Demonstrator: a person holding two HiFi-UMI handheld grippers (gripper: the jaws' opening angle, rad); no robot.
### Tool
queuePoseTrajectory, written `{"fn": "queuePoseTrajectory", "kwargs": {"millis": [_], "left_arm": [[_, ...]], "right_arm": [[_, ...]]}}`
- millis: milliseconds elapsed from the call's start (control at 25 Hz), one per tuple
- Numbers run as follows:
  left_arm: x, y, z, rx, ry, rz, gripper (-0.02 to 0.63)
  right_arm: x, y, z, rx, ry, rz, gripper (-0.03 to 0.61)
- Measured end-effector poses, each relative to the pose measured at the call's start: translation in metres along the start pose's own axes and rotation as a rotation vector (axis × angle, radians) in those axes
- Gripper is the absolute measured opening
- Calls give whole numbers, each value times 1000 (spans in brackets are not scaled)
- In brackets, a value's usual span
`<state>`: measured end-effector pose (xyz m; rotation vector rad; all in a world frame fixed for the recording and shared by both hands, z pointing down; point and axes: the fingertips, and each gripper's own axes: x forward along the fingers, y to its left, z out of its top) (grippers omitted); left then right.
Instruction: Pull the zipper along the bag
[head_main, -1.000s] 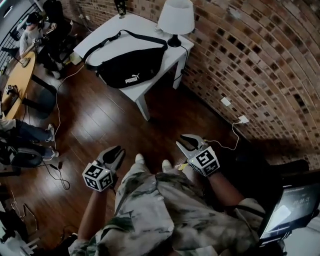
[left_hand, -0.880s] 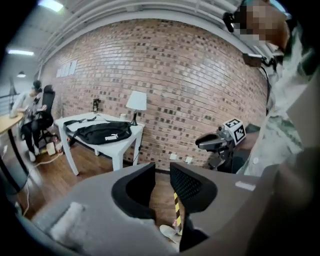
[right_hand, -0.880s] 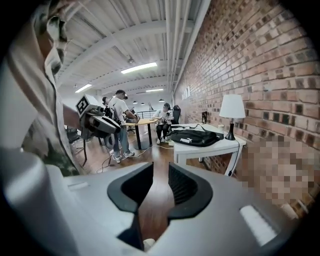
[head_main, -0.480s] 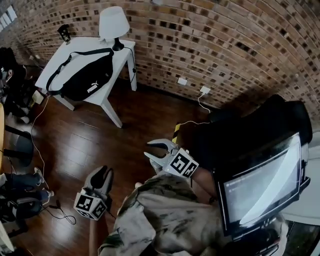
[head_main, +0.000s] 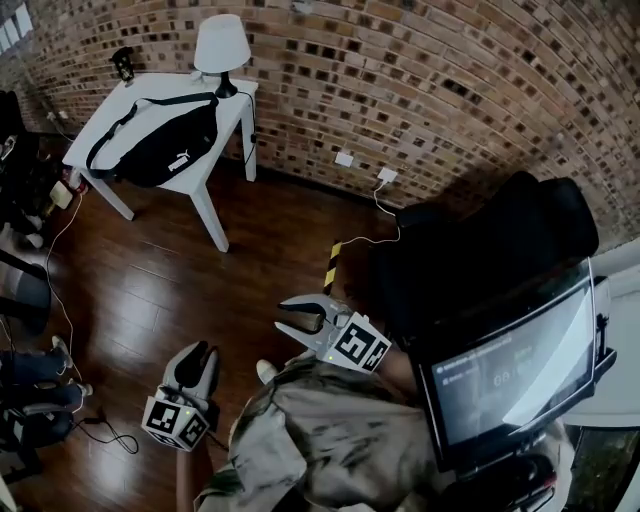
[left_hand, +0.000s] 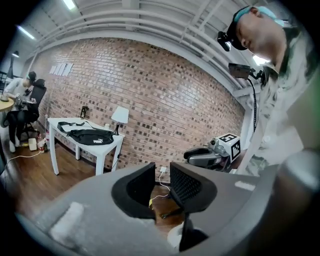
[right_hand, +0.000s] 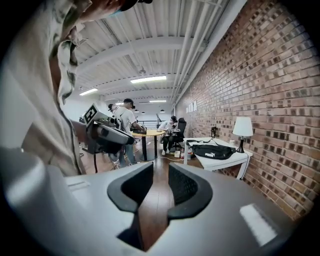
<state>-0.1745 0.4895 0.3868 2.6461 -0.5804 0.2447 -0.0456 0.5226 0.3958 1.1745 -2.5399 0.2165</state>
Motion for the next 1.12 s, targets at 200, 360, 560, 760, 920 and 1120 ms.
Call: {"fn": "queuePoseTrajectory", "kwargs": {"millis": [200,360,560,760,920,1120], "left_arm": [[11,-21,2,-22,-23,27,97],[32,-37,10,-35,-30,10,97],[54,-64,13,-12,-22,21,97],[58,-71,2,-5,-9,39,97],[76,-81,14,3,11,47,97],[129,-104,12,-3,34,-52,97]], "right_arm": [[-17,-6,8,-64,-12,14,94],[-36,-19,12,-81,-8,15,87],[-60,-30,-3,-77,-23,23,83],[-70,-38,-7,-84,-46,27,78],[-86,-53,-7,-67,-48,30,74],[-130,-85,-28,-22,-9,-67,72]]}}
